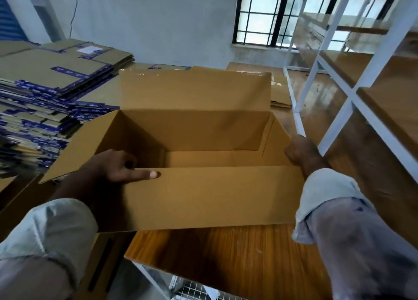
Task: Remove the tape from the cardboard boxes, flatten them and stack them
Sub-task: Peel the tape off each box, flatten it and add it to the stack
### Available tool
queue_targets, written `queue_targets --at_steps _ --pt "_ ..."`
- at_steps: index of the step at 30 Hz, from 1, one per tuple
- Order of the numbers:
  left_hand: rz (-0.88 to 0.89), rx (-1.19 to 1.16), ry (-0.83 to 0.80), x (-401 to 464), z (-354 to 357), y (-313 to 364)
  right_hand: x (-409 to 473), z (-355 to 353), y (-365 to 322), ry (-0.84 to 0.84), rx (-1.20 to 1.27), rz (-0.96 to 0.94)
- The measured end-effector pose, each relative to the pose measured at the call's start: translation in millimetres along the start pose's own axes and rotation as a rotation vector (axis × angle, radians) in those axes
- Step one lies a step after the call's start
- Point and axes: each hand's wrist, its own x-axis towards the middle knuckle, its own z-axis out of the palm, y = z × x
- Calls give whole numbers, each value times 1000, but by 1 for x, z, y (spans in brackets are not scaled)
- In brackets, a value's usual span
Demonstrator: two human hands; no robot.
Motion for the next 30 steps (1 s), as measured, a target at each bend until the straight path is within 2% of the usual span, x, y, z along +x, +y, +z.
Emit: queue_targets --at_steps 3,5,8,10,12,14,17,20,24,26,29,30 --pt "28 -18 73 -5 5 -4 -13 -2 -1 71 84 -11" --pt "35 -31 199 -13 8 -12 -30 -10 3 87 193 -49" --pt "43 41 601 -26 19 -48 -70 -24 17 82 351 -64" --pt "88 -93 805 -40 29 -79 -98 -29 32 52 392 -59" --pt "66 -415 797 -56 41 -105 -122 -34 44 24 344 -69" --pt "19 -625 708 -69 55 -128 -141 -41 46 6 307 -93" --pt "166 -591 551 -78 76 -147 -167 -49 33 -47 276 -117" --pt "359 -608 491 -80 83 -127 -193 -51 17 -26 236 -85" --pt "411 -989 516 -62 83 -113 -227 -52 -2 144 318 -13" --pt "398 -1124 492 -52 79 -116 -245 -58 -1 221 477 67" --pt "380 -1255 453 -44 67 -112 -270 -69 12 290 1052 194" --pt "363 -1289 473 -42 63 -109 -278 -67 16 321 1168 237"
